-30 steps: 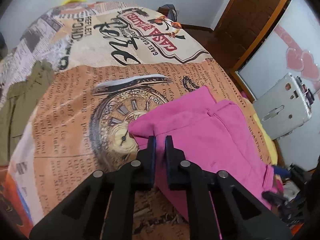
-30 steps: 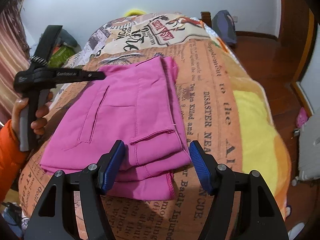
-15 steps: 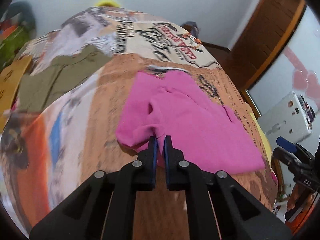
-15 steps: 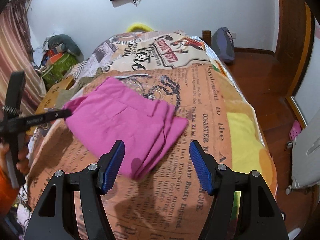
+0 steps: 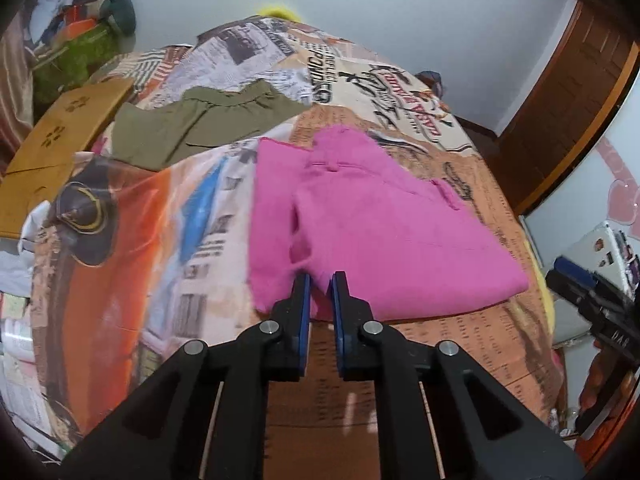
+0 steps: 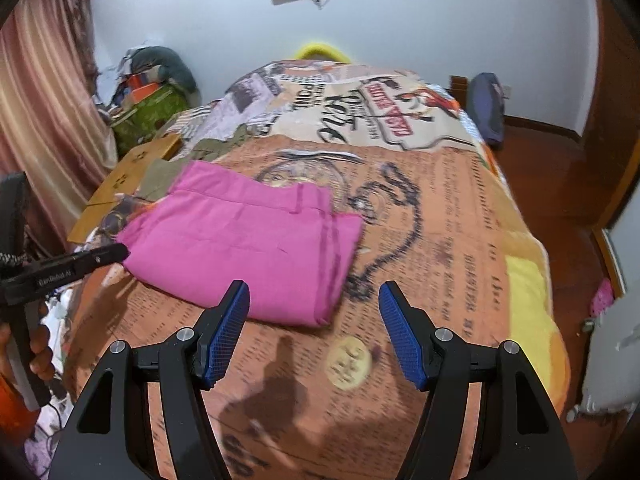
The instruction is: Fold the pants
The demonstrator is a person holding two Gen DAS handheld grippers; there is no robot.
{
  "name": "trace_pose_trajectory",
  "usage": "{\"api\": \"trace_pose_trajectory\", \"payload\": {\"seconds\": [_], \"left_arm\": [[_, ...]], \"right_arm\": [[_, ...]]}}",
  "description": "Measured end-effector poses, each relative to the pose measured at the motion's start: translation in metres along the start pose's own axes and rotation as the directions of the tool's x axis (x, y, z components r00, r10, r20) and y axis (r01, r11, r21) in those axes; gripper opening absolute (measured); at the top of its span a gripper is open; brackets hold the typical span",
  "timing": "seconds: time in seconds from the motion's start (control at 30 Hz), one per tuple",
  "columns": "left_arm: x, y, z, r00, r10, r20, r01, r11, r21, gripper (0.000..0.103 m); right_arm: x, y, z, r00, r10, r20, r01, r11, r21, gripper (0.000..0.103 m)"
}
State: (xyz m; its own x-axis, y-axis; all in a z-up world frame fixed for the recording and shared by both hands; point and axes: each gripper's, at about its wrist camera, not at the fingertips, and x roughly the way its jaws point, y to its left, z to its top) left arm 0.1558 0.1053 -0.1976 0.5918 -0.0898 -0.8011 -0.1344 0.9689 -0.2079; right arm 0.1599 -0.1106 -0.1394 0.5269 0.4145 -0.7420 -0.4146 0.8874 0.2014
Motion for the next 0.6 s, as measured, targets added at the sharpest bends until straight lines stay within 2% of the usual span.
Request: {"api": "trace_pose_trajectory", "payload": {"seconds": [0.07,0.17,0.23,0.3,0.37,0.47,0.53,0.57,0.6], "left_arm": [[0.004,0.010,-0.003,0.999,0.045,-0.020,-0.045,0.999,0.008,0.010],[0.010,0.022,-0.008,0.996,0.069,-0.055,-0.068,0.997,0.027,0.010],[0.011,0.026,-0.011,0.995,0.068,-0.072,-0.065,0.997,0.052,0.010],[0.004,0.022,-0.010,0.994,0.091,-0.052,-0.085,0.990,0.113,0.010],[-0.006,0.017,-0.006,0.997,0.079,-0.021,-0.075,0.986,0.150,0.010],[-0.016,0.005,0.011,1.000,0.012,-0.003,-0.012,0.982,0.188,0.010],[-0.015,-0.006,0.025,1.000,-0.015,-0.002,0.015,0.976,0.217,0.022],[-0.012,-0.012,0.031,1.000,-0.021,-0.001,0.021,0.974,0.227,0.035],[-0.009,-0.017,0.038,1.000,-0.028,0.002,0.027,0.972,0.234,0.043]], "right_arm": [[0.007,0.006,0.004,1.000,0.018,-0.003,-0.018,1.000,-0.012,0.063],[0.027,0.015,0.007,1.000,0.007,-0.025,-0.008,0.999,-0.052,0.063],[0.048,0.018,0.005,0.997,-0.011,-0.075,0.006,0.998,-0.069,0.063],[0.060,0.018,0.002,0.993,0.002,-0.121,-0.009,0.998,-0.056,0.063],[0.061,0.016,0.002,0.991,0.026,-0.128,-0.032,0.999,-0.043,0.063],[0.054,0.015,0.012,0.994,0.035,-0.108,-0.040,0.998,-0.046,0.063],[0.051,0.016,0.021,0.995,0.048,-0.086,-0.052,0.997,-0.050,0.063],[0.050,0.017,0.026,0.995,0.057,-0.078,-0.061,0.997,-0.050,0.063],[0.051,0.018,0.032,0.995,0.070,-0.072,-0.073,0.996,-0.049,0.063]]}}
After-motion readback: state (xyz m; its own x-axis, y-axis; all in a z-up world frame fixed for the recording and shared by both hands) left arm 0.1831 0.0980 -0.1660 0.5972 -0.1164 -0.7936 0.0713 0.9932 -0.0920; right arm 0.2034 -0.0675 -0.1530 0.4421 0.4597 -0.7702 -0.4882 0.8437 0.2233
